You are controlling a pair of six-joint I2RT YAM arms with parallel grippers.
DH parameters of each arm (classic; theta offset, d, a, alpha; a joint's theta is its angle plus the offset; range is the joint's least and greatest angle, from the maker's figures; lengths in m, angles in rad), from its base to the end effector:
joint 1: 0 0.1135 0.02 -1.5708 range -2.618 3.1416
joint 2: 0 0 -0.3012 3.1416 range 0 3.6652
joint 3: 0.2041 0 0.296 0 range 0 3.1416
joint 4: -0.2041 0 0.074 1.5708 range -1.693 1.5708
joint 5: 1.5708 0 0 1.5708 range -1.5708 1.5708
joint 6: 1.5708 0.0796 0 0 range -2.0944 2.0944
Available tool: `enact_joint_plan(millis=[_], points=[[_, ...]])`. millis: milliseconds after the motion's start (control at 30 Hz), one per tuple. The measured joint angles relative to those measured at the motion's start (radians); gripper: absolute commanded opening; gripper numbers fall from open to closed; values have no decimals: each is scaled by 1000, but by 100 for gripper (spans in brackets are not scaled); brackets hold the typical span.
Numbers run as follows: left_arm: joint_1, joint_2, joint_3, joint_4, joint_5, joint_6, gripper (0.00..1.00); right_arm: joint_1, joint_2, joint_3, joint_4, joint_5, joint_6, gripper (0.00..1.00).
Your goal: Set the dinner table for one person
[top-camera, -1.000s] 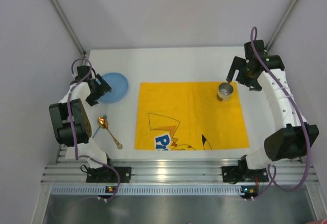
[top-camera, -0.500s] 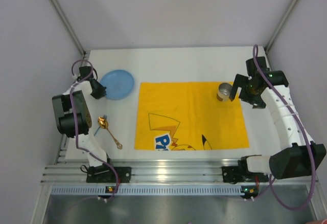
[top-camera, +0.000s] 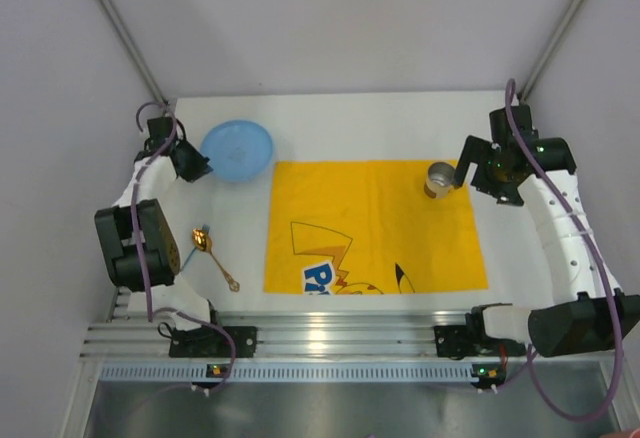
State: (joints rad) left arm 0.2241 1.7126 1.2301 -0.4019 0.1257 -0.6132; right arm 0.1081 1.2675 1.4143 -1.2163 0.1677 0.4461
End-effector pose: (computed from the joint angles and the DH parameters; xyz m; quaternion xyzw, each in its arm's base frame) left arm 0.4352 0.0890 0.2120 -0.3627 0.8673 -0.1230 0.3181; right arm 0.2811 0.0171 0.3690 0.1829 0.9481 -0.0104 0.2599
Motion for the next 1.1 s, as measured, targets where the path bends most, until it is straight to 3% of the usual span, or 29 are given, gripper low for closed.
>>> enact_joint_plan(millis=[100, 333, 600, 800, 867, 900, 967, 1100], points=[[-86, -109, -12, -18, 12, 19, 0, 0, -24, 10, 4, -15, 4, 100], [-505, -335, -186, -7, 14, 10, 0, 0, -133, -19, 1, -57, 11, 100], [-833, -298, -306, 3, -69, -99, 0, 0, -338, -155, -41, -88, 11, 100], [-926, -232, -303, 82, -114, -151, 0, 0, -426, -219, -80, -110, 9, 100], [-937, -185, -290, 91, -136, -152, 32, 0, -444, -225, -90, -113, 7, 100], [-940, -163, -283, 92, -144, -154, 42, 0, -451, -227, -93, -113, 7, 100], [-946, -116, -275, 90, -174, -163, 58, 0, -462, -230, -101, -116, 3, 100], [-948, -92, -269, 6, -291, -194, 73, 0, -478, -231, -110, -116, -1, 100]])
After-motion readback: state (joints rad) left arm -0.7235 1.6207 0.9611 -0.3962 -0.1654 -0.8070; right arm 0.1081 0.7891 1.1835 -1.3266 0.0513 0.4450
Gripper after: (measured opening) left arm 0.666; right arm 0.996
